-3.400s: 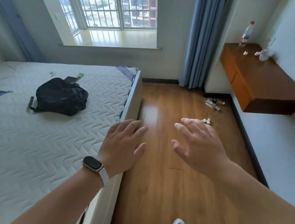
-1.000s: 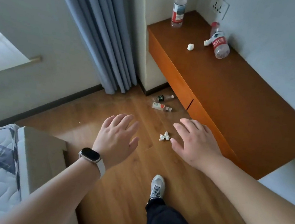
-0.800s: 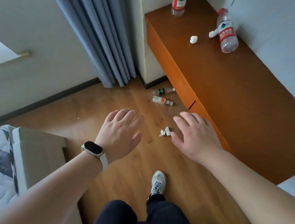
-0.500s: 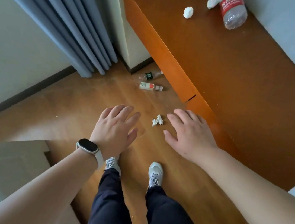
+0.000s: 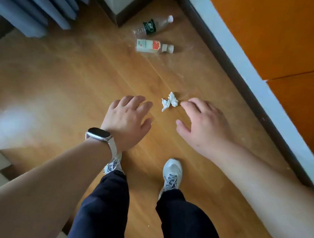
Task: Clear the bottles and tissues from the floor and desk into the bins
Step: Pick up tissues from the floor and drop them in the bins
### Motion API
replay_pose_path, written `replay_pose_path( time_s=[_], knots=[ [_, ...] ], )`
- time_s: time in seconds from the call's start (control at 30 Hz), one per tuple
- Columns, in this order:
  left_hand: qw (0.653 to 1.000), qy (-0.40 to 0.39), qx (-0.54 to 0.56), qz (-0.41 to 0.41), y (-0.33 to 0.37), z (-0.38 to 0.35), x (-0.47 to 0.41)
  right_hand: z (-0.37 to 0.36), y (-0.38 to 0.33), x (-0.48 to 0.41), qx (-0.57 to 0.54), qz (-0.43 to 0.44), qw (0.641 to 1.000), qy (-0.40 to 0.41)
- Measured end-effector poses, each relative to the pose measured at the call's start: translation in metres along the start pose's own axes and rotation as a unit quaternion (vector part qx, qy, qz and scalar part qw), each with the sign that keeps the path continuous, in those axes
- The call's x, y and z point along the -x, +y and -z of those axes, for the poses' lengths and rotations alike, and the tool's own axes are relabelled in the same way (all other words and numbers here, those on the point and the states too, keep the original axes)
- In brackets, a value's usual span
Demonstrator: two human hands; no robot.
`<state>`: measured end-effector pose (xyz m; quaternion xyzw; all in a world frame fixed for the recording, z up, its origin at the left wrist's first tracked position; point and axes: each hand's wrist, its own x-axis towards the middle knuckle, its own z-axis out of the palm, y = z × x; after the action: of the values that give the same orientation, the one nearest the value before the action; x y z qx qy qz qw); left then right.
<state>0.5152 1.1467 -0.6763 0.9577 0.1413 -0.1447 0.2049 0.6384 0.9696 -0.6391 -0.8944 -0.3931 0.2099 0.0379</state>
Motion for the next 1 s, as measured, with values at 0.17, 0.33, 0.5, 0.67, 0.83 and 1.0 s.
replay_pose_path(
  time_s=[0.17, 0.33, 0.5, 0.67, 0.83, 1.0],
  knots=[
    [0.999, -0.048, -0.003, -0.003, -0.031, -0.128, -0.061, -0.123, 0.051, -0.056, 0.029, -0.013, 0.999, -0.036],
    [0.997, -0.064, 0.026, 0.019, -0.047, -0.237, -0.123, -0.232, 0.111, -0.099, 0.036, -0.025, 0.997, -0.066],
    [0.992, -0.069, 0.068, 0.079, -0.049, -0.326, -0.161, -0.310, 0.163, -0.138, 0.027, 0.006, 0.994, -0.109],
    [0.995, -0.051, 0.053, 0.069, -0.046, -0.378, -0.199, -0.353, 0.190, -0.177, 0.027, 0.027, 0.994, -0.101],
    [0.998, -0.051, -0.007, 0.048, -0.044, -0.393, -0.227, -0.377, 0.196, -0.198, 0.037, 0.038, 0.994, -0.093],
    [0.997, -0.014, 0.049, 0.064, -0.055, -0.395, -0.215, -0.387, 0.192, -0.200, 0.047, 0.022, 0.994, -0.097]
  ],
)
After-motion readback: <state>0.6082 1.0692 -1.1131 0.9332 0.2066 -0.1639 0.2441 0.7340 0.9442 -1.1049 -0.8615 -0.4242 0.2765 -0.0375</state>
